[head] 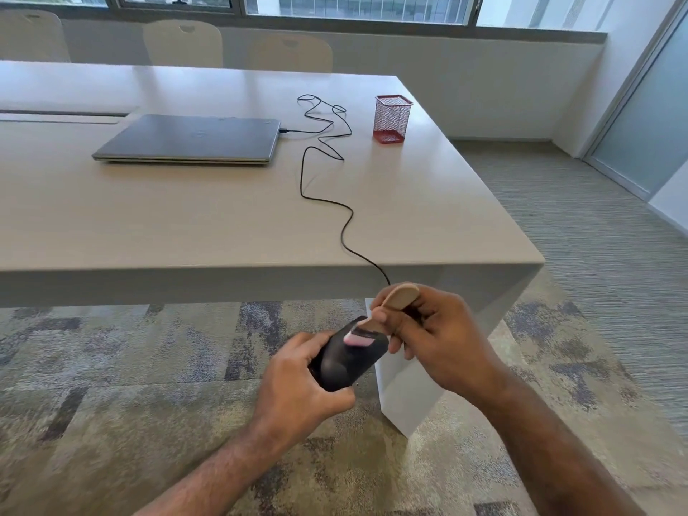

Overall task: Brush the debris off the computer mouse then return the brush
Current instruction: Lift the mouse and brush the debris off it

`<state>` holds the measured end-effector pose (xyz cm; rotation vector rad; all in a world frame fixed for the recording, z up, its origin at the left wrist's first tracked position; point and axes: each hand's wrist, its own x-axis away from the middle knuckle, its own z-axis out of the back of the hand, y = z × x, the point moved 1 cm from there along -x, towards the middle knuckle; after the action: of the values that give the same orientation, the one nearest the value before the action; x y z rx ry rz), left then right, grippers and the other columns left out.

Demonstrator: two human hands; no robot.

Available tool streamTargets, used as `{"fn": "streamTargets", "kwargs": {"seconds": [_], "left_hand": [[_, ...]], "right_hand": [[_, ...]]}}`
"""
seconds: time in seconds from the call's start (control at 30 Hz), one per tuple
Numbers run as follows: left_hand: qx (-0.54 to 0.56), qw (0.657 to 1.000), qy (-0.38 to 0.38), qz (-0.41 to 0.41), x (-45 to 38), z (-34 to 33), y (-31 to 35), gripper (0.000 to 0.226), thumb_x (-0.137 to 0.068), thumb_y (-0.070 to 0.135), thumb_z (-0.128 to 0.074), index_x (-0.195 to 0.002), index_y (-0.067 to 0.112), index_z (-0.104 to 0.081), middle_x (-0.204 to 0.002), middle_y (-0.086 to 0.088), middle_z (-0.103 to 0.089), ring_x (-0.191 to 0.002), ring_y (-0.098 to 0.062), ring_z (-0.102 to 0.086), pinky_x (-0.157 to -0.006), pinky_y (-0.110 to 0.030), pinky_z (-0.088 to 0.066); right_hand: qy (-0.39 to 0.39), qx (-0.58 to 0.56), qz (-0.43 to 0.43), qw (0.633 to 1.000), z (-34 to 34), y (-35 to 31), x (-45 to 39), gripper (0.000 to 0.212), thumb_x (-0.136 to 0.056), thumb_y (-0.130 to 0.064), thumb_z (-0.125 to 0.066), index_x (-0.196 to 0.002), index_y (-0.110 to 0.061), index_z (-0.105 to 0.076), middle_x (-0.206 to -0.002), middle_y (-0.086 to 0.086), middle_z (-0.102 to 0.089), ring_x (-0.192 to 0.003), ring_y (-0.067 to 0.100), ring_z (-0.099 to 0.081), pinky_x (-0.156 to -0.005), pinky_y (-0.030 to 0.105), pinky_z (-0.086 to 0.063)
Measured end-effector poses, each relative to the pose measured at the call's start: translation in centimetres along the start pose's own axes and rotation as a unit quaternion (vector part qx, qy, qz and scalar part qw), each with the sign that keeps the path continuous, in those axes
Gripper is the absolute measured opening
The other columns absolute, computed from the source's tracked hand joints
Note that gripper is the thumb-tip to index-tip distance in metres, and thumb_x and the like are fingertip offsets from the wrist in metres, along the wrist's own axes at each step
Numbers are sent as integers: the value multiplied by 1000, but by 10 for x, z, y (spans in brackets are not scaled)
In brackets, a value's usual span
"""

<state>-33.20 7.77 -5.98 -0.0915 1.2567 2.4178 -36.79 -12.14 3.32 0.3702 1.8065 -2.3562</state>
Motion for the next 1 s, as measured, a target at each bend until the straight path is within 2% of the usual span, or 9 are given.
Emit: {"fn": "streamTargets", "kwargs": {"seconds": [0.13,0.2,0.3,0.4,0.5,0.63,0.77,0.9,1.0], "left_hand": [[5,1000,-9,1,3,0,-1,72,-49,44,-78,-121,35,-68,-100,24,-60,-99,0,-59,-72,-10,-49],[10,1000,-8,2,4,0,-1,72,-50,43,-79,-120,36,-68,-101,25,-61,-100,1,-60,-72,-9,-48],[14,1000,-8,4,4,0,-1,70,-50,43,-80,-118,36,-69,-101,25,-63,-99,1,-61,-72,-10,-49],[2,1000,-9,1,3,-1,-1,70,-51,45,-80,-119,34,-69,-102,26,-62,-101,1,-60,-74,-7,-48],[-3,1000,-6,-4,3,-3,0,69,-50,45,-81,-118,36,-69,-99,26,-62,-101,1,-59,-74,-7,-48],[-2,1000,-13,-11,4,-4,2,68,-51,43,-81,-118,36,-70,-101,23,-64,-98,-1,-62,-73,-12,-51],[11,1000,-14,-12,6,-6,3,63,-52,38,-81,-114,36,-71,-97,20,-65,-94,-7,-63,-70,-20,-52],[3,1000,-16,-13,5,-7,4,65,-51,41,-81,-115,35,-70,-96,21,-62,-96,-2,-60,-74,-13,-50],[4,1000,-16,-11,5,-6,5,67,-51,41,-81,-117,35,-70,-96,21,-63,-96,-5,-60,-72,-14,-51]], "right_hand": [[18,97,-31,995,9,8,-9,14,-91,-18,-73,-88,-32,-70,-74,-10,-72,-54,2,-60,-52,13,-46],[33,92,-51,994,16,10,-11,12,-90,-21,-73,-89,-33,-72,-76,-12,-74,-56,5,-64,-51,17,-49],[44,38,-45,997,17,7,-11,4,-88,-28,-75,-86,-25,-74,-75,-4,-74,-58,18,-69,-50,27,-53],[39,16,-30,999,11,0,-9,20,-86,-40,-73,-85,-21,-68,-71,0,-72,-57,21,-68,-51,26,-52],[2,101,-46,994,5,0,-6,23,-87,-48,-63,-85,-25,-62,-70,3,-69,-60,19,-68,-56,33,-55],[26,209,-69,975,12,3,-8,15,-96,-36,-59,-87,-24,-57,-72,1,-66,-67,21,-67,-68,46,-57],[59,235,-62,968,19,3,-10,15,-97,-33,-59,-89,-21,-57,-76,3,-66,-69,24,-67,-68,46,-58],[-2,140,-71,988,8,-1,-8,17,-92,-42,-59,-85,-27,-57,-67,-4,-67,-58,11,-66,-52,23,-51],[-15,200,-69,977,8,2,-13,21,-90,-49,-56,-84,-29,-55,-72,0,-67,-65,18,-67,-61,38,-57]]}}
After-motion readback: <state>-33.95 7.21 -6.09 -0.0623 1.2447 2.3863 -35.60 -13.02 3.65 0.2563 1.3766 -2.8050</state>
